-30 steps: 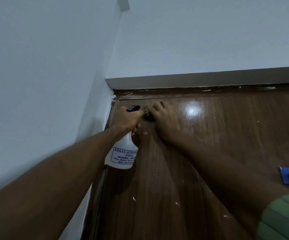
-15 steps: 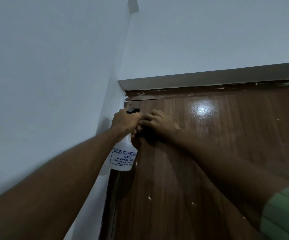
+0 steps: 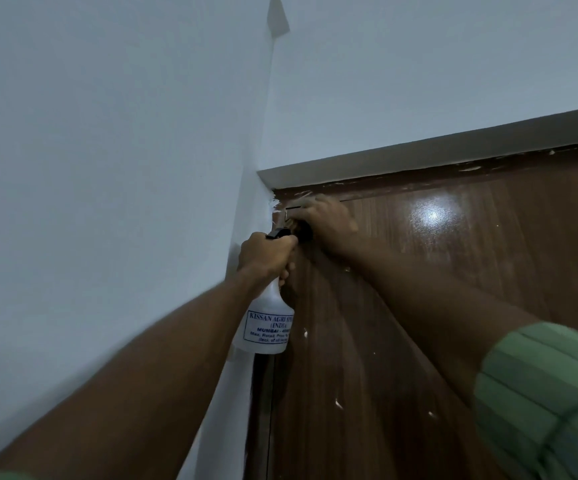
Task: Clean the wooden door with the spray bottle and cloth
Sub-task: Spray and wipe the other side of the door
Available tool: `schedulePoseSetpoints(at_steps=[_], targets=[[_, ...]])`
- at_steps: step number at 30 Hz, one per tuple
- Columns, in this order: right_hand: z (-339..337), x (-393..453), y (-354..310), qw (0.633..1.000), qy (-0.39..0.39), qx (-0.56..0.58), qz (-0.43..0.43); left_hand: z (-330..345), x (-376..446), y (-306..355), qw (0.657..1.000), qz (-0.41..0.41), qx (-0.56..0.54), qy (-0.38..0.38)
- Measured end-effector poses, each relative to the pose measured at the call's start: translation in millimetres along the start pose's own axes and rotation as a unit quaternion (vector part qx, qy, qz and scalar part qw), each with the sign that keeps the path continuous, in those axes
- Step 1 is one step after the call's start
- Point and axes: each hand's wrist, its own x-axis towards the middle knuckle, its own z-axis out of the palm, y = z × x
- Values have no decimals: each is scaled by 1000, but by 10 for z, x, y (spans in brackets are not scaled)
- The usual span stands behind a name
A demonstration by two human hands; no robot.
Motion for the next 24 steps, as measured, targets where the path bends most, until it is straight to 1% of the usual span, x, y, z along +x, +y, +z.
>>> schedulePoseSetpoints(at_steps=[2, 5, 6, 7, 9, 10, 11, 13, 16, 18, 21, 23, 24], targets=[[48, 196, -9, 999, 5, -22, 43, -11, 26, -5, 1000, -9, -15, 13], [203, 161, -202, 996, 20, 9, 86, -39, 55, -27, 999, -21, -27, 23], [260, 51, -277, 997, 26, 23, 69, -27, 47, -42, 999, -22, -25, 21], [299, -62, -318, 999, 24, 28, 35, -18, 31, -52, 999, -21, -21, 18], [267, -135, -236, 998, -11, 17, -58, 5, 2, -69, 1000, -21, -15, 11], [214, -54, -130, 996, -23, 7, -84, 6, -3, -73, 1000, -21, -13, 8], [163, 51, -37, 997, -28, -6, -78, 3, -4, -71, 1000, -19, -12, 4], [80, 277, 98, 999, -32, -23, -23, -23, 9, -48, 1000, -12, -10, 0], [117, 296, -52, 999, -26, -30, 23, -57, 6, -64, 1000, -2, 5, -4], [153, 11, -247, 999, -33, -21, 1, -42, -36, -112, 1000, -3, 18, -13], [149, -434, -346, 996, -44, 14, -82, -27, -150, -198, 999, -14, 28, -24], [18, -483, -249, 994, -55, 43, -83, 4, -264, -273, 999, -23, 39, -23], [-40, -452, -171, 996, -56, 42, -56, 26, -323, -305, 998, -21, 52, -21]])
